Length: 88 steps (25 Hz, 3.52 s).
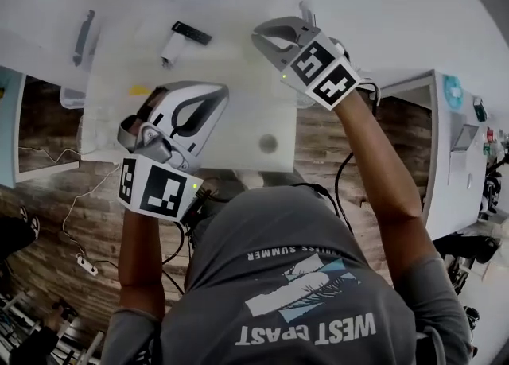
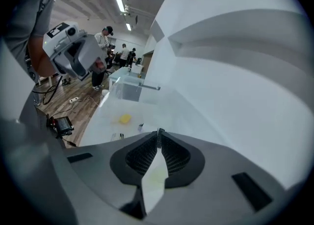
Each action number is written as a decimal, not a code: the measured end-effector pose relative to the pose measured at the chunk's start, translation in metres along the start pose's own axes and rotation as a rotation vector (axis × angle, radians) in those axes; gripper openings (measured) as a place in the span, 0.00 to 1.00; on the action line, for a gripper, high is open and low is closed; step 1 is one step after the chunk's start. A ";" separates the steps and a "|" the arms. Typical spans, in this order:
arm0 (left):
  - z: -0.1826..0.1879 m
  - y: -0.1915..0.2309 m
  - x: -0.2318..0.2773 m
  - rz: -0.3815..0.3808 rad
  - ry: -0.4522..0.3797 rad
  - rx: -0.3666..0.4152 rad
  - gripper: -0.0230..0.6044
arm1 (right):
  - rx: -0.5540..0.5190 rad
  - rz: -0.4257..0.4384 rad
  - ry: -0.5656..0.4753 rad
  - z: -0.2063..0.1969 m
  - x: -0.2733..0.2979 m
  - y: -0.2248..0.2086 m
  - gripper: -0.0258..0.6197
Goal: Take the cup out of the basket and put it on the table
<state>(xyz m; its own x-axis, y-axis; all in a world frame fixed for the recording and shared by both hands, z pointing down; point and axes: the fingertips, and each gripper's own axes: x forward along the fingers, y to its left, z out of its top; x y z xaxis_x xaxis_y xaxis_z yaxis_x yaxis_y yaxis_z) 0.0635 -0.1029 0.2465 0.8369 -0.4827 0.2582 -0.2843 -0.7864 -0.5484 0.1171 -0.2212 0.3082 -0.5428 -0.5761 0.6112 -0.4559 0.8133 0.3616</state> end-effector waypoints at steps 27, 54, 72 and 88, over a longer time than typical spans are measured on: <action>-0.055 0.063 -0.012 0.231 0.104 -0.154 0.05 | 0.053 0.346 0.851 -0.228 0.202 0.017 0.23; -0.045 0.045 -0.027 0.159 0.061 -0.089 0.05 | -0.100 0.164 0.261 -0.005 0.083 0.024 0.08; -0.042 0.012 -0.064 0.149 0.061 -0.084 0.05 | -0.213 0.112 -0.056 0.104 -0.042 0.119 0.08; -0.070 -0.020 -0.099 0.151 0.135 -0.128 0.05 | -0.198 0.245 -0.080 0.092 -0.047 0.205 0.08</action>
<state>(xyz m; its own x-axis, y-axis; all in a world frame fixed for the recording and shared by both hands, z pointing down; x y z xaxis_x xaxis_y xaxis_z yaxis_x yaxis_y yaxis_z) -0.0466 -0.0663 0.2877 0.7127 -0.6387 0.2900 -0.4655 -0.7400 -0.4856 -0.0159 -0.0354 0.2885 -0.6766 -0.3594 0.6427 -0.1628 0.9242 0.3454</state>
